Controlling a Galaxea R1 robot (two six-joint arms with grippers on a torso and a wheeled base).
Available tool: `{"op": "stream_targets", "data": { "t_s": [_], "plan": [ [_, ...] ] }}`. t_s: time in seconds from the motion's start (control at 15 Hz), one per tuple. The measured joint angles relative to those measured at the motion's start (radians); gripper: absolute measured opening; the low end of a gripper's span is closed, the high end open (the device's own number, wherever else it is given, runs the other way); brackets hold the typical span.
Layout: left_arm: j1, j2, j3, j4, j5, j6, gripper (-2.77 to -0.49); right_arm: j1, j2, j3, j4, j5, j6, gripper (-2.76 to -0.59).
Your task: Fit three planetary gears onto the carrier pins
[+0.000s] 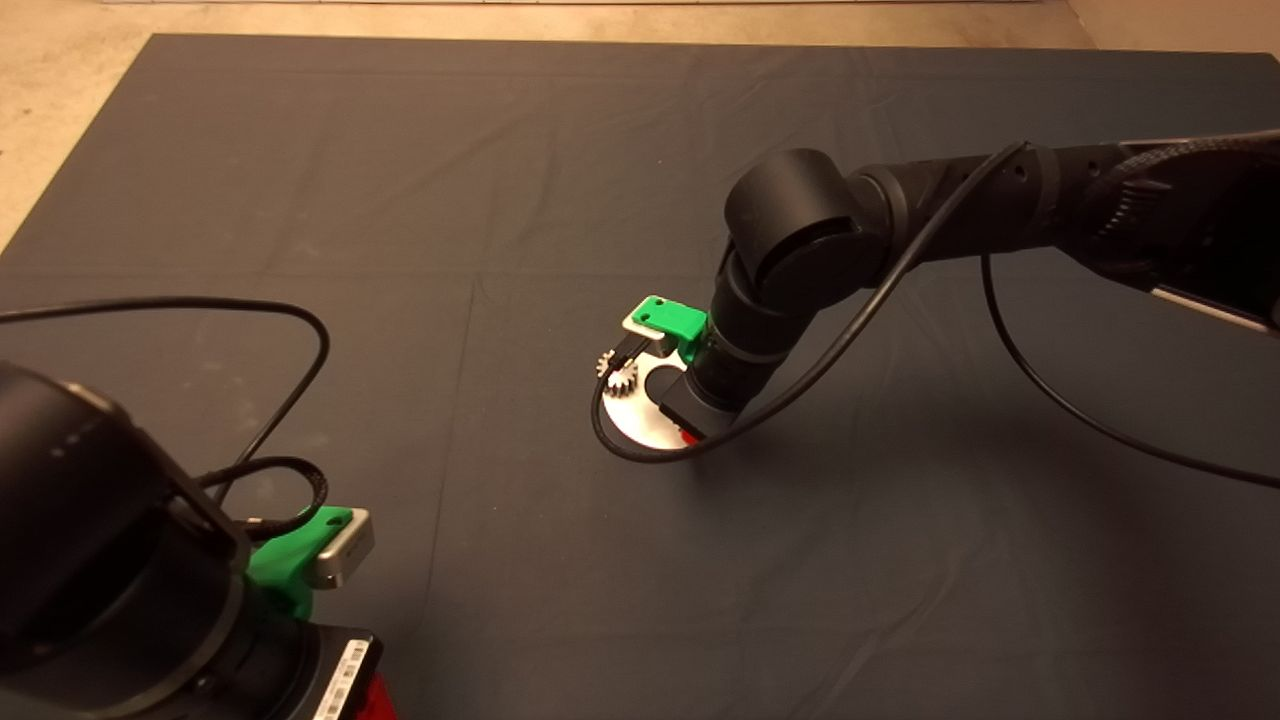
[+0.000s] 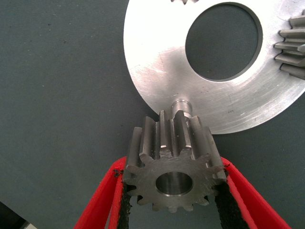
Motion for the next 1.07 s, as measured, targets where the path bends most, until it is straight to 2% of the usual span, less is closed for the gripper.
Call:
{"op": "stream_targets", "data": {
  "t_s": [0.27,0.67,0.87,1.07],
  "plan": [
    [0.004,0.000,0.000,0.000,0.000,0.000,-1.22,0.000,0.002,-0.011,0.005,-0.001,-0.021,-2.31],
    [0.004,0.000,0.000,0.000,0.000,0.000,-1.22,0.000,0.002,-0.030,0.007,-0.001,-0.079,-2.31],
    [0.004,0.000,0.000,0.000,0.000,0.000,-1.22,-0.004,0.002,-0.032,0.007,-0.001,-0.115,-2.31],
    [0.004,0.000,0.000,0.000,0.000,0.000,-1.22,-0.014,0.002,-0.033,0.007,-0.001,-0.172,-2.31]
  ]
}}
